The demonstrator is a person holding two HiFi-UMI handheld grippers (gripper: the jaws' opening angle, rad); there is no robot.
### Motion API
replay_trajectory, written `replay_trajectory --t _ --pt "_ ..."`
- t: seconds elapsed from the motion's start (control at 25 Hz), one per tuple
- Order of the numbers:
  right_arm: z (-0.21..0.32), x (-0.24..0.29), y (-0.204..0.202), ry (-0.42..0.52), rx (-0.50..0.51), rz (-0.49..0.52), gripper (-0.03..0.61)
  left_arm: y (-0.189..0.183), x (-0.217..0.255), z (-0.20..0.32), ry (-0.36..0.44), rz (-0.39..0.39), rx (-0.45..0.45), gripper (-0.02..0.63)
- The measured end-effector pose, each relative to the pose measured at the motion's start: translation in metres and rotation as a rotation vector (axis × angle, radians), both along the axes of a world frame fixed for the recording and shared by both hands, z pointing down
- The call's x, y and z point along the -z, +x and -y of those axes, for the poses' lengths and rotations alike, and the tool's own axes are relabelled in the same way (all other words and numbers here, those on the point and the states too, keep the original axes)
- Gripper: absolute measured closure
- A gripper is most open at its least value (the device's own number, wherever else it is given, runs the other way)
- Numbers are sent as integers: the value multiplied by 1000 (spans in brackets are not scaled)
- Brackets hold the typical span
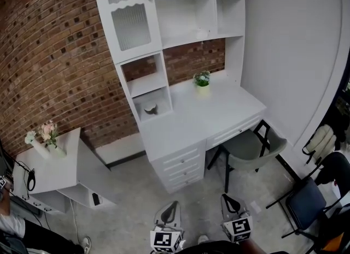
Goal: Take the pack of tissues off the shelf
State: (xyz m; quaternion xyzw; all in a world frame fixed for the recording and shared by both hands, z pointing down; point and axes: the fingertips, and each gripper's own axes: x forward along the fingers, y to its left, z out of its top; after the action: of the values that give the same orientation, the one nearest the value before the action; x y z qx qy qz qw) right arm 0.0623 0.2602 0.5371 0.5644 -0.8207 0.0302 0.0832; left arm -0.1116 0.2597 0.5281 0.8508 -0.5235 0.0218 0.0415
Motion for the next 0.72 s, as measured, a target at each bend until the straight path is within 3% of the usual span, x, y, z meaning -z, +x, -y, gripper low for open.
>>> replay_trajectory --t 0.72 --pt "45 -5 29 -5 50 -5 575 33 3 39 7 12 40 601"
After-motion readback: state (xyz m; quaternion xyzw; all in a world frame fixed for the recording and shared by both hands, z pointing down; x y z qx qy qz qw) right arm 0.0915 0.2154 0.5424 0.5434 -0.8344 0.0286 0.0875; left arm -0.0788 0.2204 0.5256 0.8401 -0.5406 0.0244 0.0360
